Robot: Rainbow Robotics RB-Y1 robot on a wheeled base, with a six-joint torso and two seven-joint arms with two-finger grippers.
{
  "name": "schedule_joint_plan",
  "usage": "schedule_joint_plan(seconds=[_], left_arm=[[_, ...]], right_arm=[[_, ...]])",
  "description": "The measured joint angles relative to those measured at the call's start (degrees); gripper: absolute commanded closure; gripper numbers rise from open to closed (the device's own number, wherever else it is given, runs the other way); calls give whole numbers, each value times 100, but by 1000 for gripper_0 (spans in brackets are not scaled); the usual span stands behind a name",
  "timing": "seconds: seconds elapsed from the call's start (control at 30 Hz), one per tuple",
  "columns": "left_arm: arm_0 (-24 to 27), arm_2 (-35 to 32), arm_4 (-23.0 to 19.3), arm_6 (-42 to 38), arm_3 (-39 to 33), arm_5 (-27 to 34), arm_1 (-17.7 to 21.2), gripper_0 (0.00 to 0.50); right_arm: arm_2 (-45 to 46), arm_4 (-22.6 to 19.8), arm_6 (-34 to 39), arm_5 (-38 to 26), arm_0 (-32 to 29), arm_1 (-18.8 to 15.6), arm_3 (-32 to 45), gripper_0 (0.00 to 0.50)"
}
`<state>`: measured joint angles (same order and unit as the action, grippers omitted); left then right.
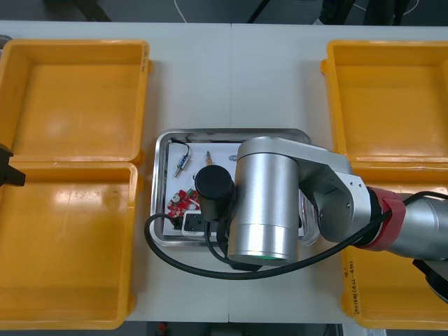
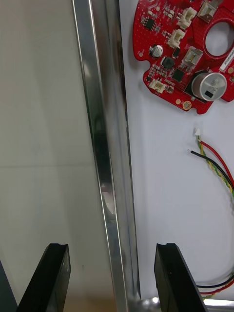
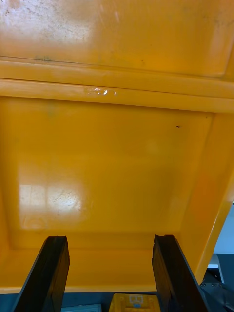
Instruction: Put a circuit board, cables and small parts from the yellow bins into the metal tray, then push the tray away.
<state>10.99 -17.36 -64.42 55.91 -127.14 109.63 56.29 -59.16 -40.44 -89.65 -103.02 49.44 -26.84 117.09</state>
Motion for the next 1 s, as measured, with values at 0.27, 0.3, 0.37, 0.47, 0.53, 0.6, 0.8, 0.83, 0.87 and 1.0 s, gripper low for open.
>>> schedule_joint_plan(seconds=[0.27,0.3,0.37,0.47,0.53,0.6,0.8,0.83,0.87,1.0], left_arm=[[0,0,0,0,-1,0,0,0],[0,0,0,0,-1,0,0,0],[0,0,0,0,-1,0,0,0],[0,0,0,0,-1,0,0,0],[0,0,0,0,-2,0,0,0],[0,0,0,0,-2,0,0,0],[0,0,0,0,-3,0,0,0],[0,0,0,0,-3,0,0,0],[0,0,0,0,-3,0,0,0],[0,0,0,0,-4,0,0,0]], right_arm=[[-376,267,-231,204,0,45,-43,0],[-415,291,-232,217,1,45,-45,0],[-479,333,-232,235,1,45,-56,0],[-531,351,-232,309,1,45,-141,0],[-545,355,-232,364,1,47,-228,0],[-552,390,-232,411,1,55,-325,0],[-708,589,-232,540,2,154,-567,0],[-737,592,-232,560,2,175,-604,0],[-764,595,-232,579,2,195,-633,0],[-872,767,-232,644,1,245,-656,0]])
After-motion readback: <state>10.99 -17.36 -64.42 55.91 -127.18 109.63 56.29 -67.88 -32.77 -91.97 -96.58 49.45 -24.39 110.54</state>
